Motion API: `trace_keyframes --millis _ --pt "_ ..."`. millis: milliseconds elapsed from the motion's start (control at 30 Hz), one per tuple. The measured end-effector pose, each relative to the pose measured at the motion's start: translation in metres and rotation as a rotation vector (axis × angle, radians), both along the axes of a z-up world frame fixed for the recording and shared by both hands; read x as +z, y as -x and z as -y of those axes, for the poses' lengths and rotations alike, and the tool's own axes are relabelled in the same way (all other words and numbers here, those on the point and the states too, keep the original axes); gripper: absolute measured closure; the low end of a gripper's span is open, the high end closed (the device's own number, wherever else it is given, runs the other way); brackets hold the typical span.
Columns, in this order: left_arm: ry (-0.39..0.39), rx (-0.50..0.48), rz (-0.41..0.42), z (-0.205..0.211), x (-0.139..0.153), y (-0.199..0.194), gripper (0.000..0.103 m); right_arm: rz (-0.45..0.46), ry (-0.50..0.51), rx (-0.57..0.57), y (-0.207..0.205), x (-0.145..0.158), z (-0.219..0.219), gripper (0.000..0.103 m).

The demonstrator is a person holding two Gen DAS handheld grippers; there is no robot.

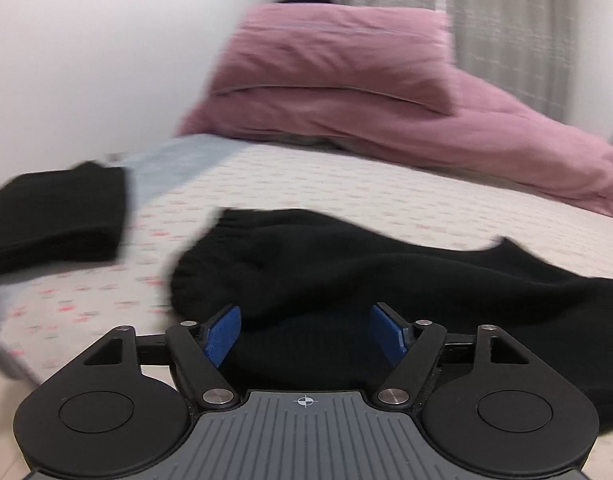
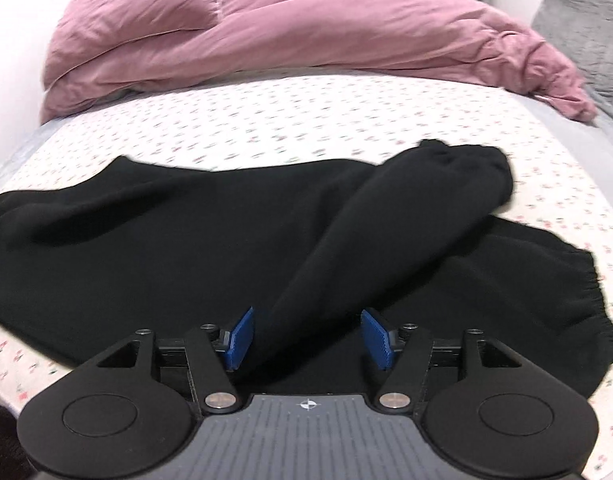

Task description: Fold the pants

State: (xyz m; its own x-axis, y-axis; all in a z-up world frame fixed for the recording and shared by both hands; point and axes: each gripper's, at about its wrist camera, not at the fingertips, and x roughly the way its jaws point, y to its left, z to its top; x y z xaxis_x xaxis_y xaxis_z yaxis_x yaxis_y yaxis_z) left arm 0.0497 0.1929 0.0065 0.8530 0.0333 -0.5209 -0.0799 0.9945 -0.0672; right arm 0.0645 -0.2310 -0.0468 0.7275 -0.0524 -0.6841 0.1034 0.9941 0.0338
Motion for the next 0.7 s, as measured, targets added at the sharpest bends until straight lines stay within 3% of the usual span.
trace_keyframes --millis 167,333,567,700 --pt "0.092 -0.244 -0.052 0.053 0.007 -0.022 0.021 0.031 0.038 -0.020 0.002 0.009 0.008 0.032" --pt "0.178 -0.473 -0.153 0.112 0.008 -0.047 0.018 0.037 0.022 -0.029 -0.012 0.015 0.030 0.031" --pt "0.202 -0.718 -0.164 0.192 -0.004 -0.061 0.018 0.059 -0.019 -0.038 -0.045 0.023 0.052 0.034" --pt "0.262 -0.816 -0.184 0.216 -0.017 -0.064 0.019 0.065 -0.079 -0.039 -0.069 0.016 0.059 0.035"
